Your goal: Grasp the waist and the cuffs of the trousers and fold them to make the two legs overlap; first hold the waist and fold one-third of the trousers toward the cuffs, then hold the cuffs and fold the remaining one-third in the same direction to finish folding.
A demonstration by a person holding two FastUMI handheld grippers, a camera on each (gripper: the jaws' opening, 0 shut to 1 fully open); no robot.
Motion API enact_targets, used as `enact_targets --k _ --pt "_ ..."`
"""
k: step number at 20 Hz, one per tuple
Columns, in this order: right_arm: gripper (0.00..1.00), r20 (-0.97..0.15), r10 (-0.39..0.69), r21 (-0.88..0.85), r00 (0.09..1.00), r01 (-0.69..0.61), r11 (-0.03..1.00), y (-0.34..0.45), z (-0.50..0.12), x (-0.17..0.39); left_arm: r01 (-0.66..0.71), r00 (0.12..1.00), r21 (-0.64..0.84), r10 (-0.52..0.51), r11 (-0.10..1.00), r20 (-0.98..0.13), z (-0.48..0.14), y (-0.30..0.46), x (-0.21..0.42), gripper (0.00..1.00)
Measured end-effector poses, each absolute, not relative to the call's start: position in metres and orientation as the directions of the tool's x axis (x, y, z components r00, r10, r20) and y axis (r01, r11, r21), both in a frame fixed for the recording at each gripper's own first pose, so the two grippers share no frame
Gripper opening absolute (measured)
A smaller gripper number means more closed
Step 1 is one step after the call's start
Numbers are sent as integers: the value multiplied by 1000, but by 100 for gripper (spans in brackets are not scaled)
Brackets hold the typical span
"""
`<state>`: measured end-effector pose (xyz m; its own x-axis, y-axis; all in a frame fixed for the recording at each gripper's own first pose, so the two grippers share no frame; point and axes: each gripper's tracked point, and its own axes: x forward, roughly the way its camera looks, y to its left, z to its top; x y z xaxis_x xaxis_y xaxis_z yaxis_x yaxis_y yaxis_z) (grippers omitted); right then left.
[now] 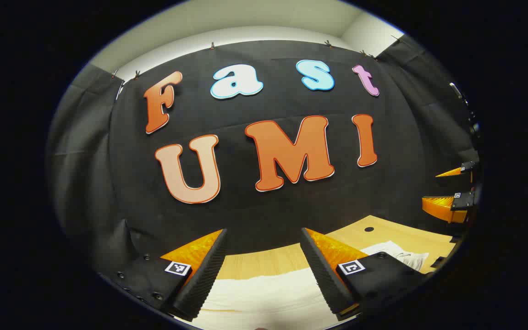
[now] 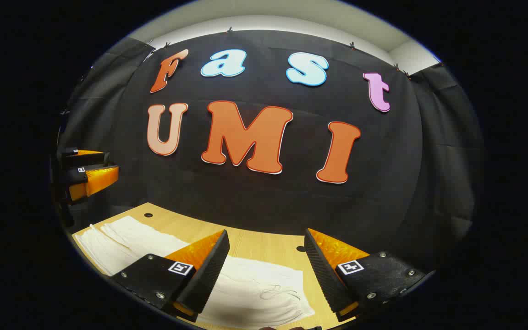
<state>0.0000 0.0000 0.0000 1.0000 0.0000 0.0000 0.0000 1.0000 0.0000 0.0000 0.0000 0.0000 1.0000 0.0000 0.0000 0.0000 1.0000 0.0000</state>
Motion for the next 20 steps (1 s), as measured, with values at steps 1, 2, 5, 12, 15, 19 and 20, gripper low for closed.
enact_targets --k 1,2,5,12,15,19,20 --pt "98 0 9 -2 1000 -9 1000 1 0 1 2 1000 9 -2 1000 7 2 1 0 100" --pt "99 3 12 -3 1000 -12 1000 2 2 2 1 1000 11 -1 1000 10 5 3 0 100" --pt "99 11 32 -7 999 -32 999 6 6 6 0 1000 15 0 1000 11 6 11 1 100" --pt "99 -37 43 -4 998 -44 999 15 -4 23 -26 1000 64 25 998 19 10 36 12 100" --pt "98 -53 49 14 997 -48 999 21 -7 31 -48 999 91 46 995 24 7 45 14 100" --pt "98 -120 18 -13 993 -20 1000 17 -29 43 -104 993 69 107 992 -44 -28 66 12 99" --pt "99 -145 14 -14 989 -16 1000 17 -37 44 -114 991 64 118 991 -60 -35 71 9 100"
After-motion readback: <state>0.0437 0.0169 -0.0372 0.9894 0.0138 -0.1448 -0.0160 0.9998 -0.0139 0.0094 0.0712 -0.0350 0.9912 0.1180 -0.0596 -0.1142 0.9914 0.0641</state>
